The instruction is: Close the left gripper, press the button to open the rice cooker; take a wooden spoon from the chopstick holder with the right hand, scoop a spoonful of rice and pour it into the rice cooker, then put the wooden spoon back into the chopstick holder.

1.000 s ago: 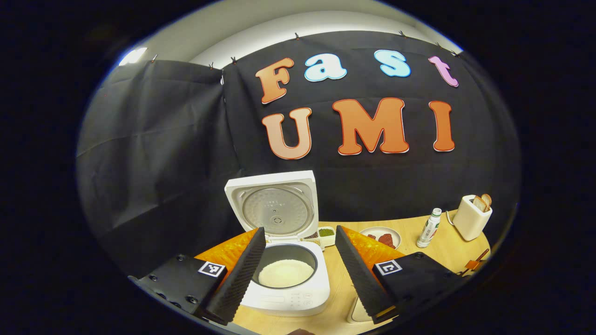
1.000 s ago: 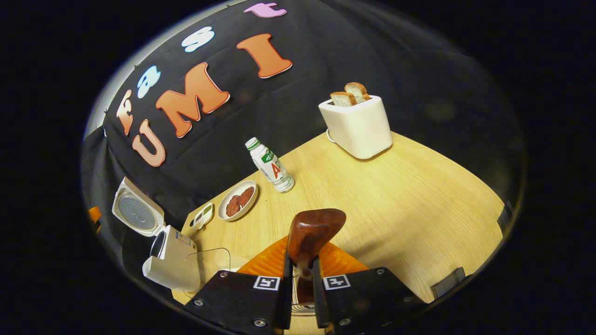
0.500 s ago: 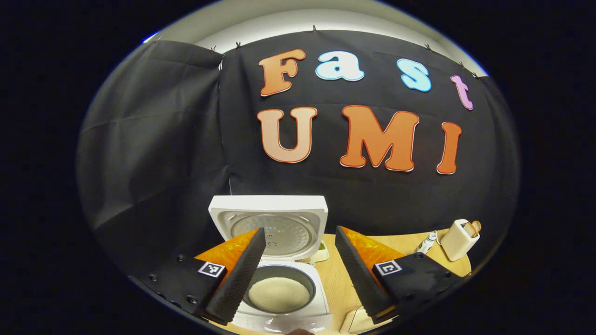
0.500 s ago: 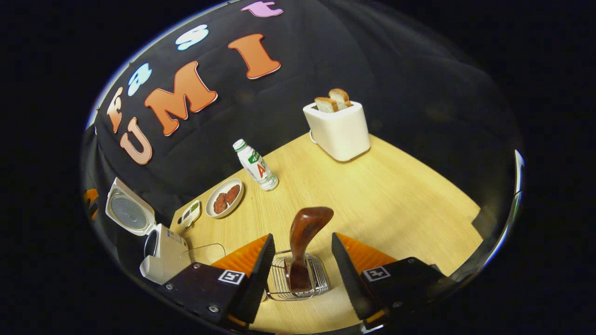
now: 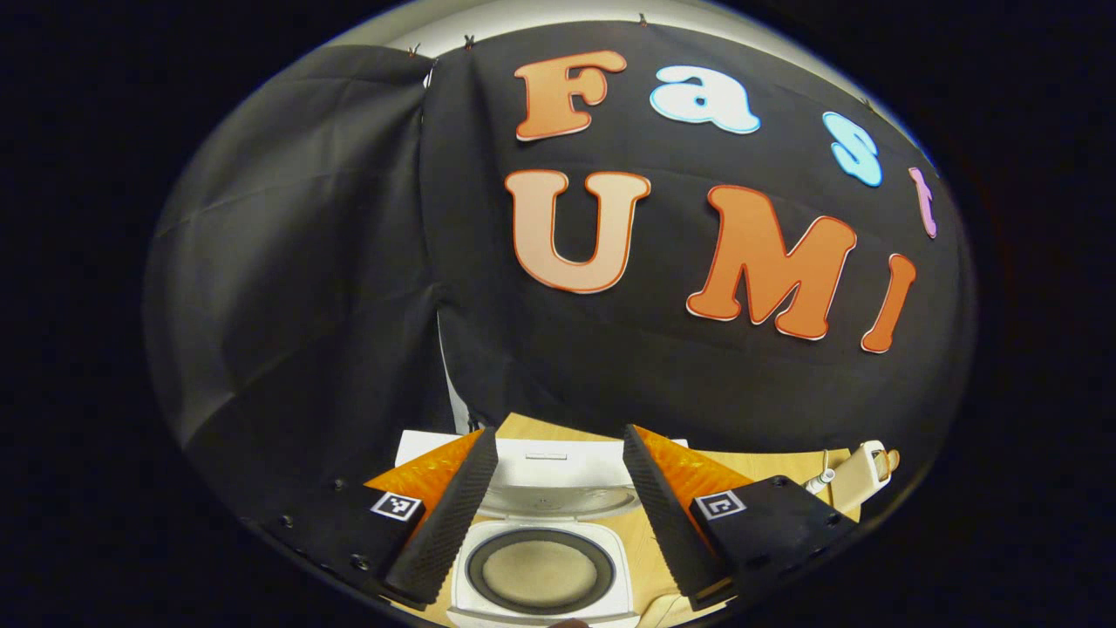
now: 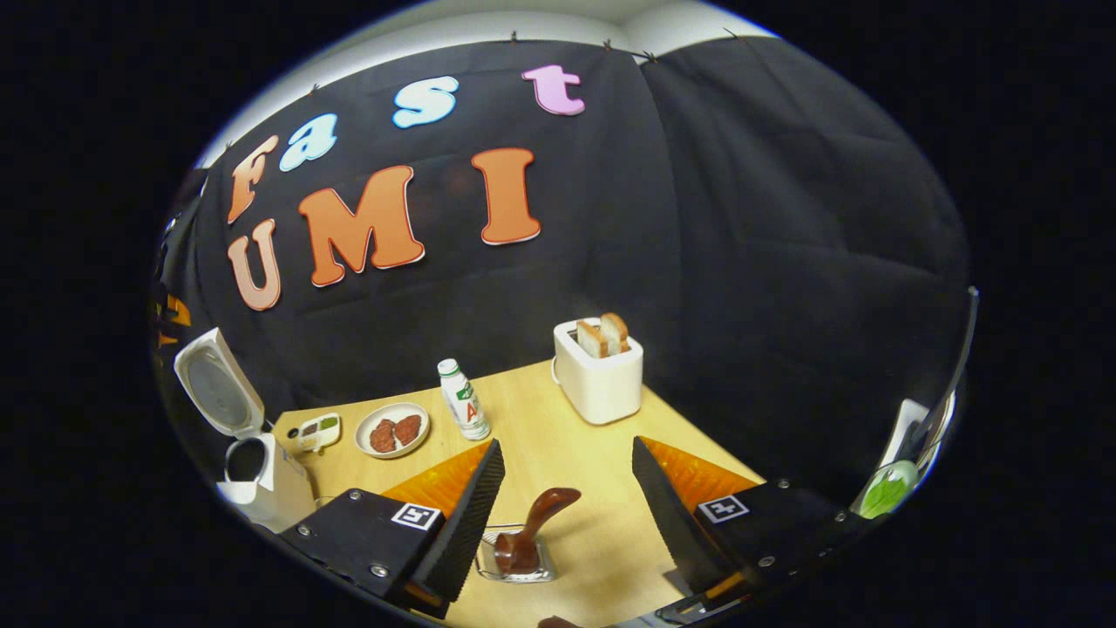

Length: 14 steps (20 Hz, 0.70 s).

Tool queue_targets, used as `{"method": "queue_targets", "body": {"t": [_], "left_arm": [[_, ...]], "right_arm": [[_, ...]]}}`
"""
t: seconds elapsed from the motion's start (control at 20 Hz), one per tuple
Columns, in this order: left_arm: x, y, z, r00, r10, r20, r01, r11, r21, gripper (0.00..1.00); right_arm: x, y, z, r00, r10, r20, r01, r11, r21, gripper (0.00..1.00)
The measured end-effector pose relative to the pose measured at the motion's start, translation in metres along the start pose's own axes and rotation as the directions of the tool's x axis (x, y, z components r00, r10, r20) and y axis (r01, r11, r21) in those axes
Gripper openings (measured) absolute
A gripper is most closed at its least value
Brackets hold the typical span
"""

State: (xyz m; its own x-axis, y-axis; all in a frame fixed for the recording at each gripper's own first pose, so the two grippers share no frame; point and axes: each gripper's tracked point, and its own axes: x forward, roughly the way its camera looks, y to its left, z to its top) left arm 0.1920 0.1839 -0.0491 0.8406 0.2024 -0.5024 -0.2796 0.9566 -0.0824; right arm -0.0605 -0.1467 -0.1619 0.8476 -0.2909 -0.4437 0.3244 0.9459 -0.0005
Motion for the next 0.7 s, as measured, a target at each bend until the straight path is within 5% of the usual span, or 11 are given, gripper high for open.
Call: {"method": "queue_targets", "body": {"t": [0.3,0.4,0.55,0.7], "left_arm": [[0.053,0.012,-0.004,0.993,0.039,-0.115,-0.035,0.999,0.041,0.98],[0.068,0.028,-0.008,0.984,0.112,-0.136,-0.103,0.992,0.076,1.0],[0.077,0.022,-0.022,0.975,0.08,-0.205,-0.06,0.993,0.099,0.99],[0.06,0.017,-0.07,0.903,0.075,-0.422,-0.049,0.996,0.073,0.99]], "right_arm": [[-0.034,-0.01,0.024,0.997,-0.045,0.064,0.048,0.998,-0.049,0.92],[-0.033,-0.019,0.019,0.995,-0.073,0.064,0.077,0.995,-0.066,0.92],[-0.032,-0.021,0.009,0.997,-0.07,0.027,0.071,0.996,-0.06,0.92],[-0.028,-0.02,0.01,0.998,-0.049,0.029,0.051,0.996,-0.074,0.92]]}}
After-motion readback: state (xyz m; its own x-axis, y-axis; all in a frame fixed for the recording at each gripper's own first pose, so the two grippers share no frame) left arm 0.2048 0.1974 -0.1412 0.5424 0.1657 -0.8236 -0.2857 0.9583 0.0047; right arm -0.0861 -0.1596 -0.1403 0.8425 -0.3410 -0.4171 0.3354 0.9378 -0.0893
